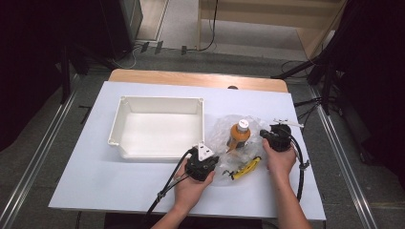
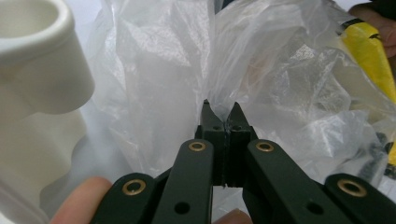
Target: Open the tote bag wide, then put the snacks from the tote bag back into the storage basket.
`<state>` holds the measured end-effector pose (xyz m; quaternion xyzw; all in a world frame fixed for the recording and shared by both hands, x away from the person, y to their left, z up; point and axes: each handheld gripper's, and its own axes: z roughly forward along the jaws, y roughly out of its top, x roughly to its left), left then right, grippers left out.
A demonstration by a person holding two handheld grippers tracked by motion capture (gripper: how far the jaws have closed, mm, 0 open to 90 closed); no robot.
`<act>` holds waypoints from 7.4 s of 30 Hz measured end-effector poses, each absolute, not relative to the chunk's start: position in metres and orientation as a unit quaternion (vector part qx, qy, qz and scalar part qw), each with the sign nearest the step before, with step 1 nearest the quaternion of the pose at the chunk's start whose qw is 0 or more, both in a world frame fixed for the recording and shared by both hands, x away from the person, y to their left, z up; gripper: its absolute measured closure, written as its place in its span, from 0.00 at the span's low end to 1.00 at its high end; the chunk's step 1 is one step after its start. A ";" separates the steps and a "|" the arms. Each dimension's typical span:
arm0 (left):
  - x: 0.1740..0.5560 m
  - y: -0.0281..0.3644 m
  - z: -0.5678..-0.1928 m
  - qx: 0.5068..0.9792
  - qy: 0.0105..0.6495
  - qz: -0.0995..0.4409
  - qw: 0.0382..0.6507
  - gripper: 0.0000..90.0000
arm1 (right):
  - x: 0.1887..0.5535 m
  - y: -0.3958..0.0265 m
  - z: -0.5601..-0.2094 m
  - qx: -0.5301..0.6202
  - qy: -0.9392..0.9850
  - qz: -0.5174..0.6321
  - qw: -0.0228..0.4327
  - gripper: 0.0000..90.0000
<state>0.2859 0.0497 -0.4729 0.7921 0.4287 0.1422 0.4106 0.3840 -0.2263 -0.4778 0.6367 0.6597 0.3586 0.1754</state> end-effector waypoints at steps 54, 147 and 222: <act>0.286 0.046 -0.475 0.801 0.434 0.156 0.382 1.00 | 0.348 -0.222 -0.446 0.565 0.640 0.469 0.226 0.59; 0.298 0.044 -0.476 0.799 0.452 0.140 0.371 1.00 | 0.376 -0.195 -0.475 0.578 0.697 0.394 0.158 1.00; 0.298 0.046 -0.476 0.798 0.453 0.134 0.375 1.00 | 0.298 -0.162 -0.432 0.462 0.660 0.536 0.254 0.27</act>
